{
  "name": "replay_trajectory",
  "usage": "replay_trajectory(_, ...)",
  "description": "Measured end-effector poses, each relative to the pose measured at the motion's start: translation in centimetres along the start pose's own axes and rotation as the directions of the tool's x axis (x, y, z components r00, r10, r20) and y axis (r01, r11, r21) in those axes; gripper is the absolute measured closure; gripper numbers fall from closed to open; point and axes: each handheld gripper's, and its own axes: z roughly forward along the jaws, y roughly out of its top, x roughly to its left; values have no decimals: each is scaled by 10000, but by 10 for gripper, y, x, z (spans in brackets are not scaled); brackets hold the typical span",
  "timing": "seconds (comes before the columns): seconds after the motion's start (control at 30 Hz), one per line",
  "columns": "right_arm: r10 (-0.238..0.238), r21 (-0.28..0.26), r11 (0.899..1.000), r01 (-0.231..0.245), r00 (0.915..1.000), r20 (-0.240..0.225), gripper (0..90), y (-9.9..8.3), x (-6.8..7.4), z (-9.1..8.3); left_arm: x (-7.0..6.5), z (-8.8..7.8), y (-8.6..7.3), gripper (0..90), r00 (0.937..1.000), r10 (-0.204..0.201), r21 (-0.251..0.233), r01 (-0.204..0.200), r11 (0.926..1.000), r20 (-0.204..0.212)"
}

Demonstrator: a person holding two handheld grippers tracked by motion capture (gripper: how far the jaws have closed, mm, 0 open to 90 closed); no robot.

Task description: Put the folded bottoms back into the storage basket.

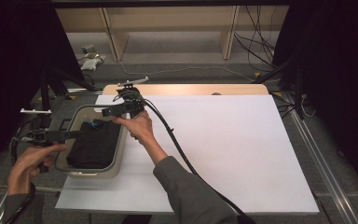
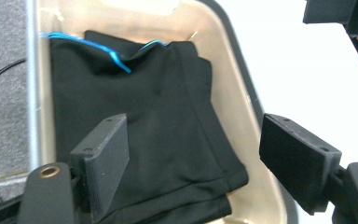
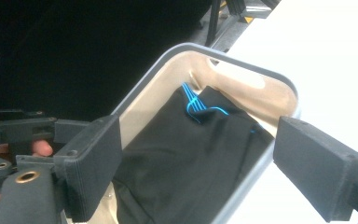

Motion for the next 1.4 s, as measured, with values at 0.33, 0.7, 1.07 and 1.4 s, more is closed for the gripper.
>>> replay_trajectory(0.33,174,-340,9993,-168,9997,170,171,-6,-25,-21,-14,14,3,235,9997,214,-231,-212,9995,81)
replay_trajectory(0.7,-55,-867,9962,51,10000,-45,175,-7,-36,-42,-37,30,5,211,9956,859,-371,-845,9957,382)
replay_trajectory(1.07,-307,-1517,9881,272,9993,-202,115,-13,-48,-69,-67,48,3,158,9800,1939,-758,-1902,9788,447)
replay_trajectory(1.4,-306,-1920,9809,307,9995,37,89,-23,-66,-98,-94,64,-1,154,9646,2592,-853,-2546,9633,487)
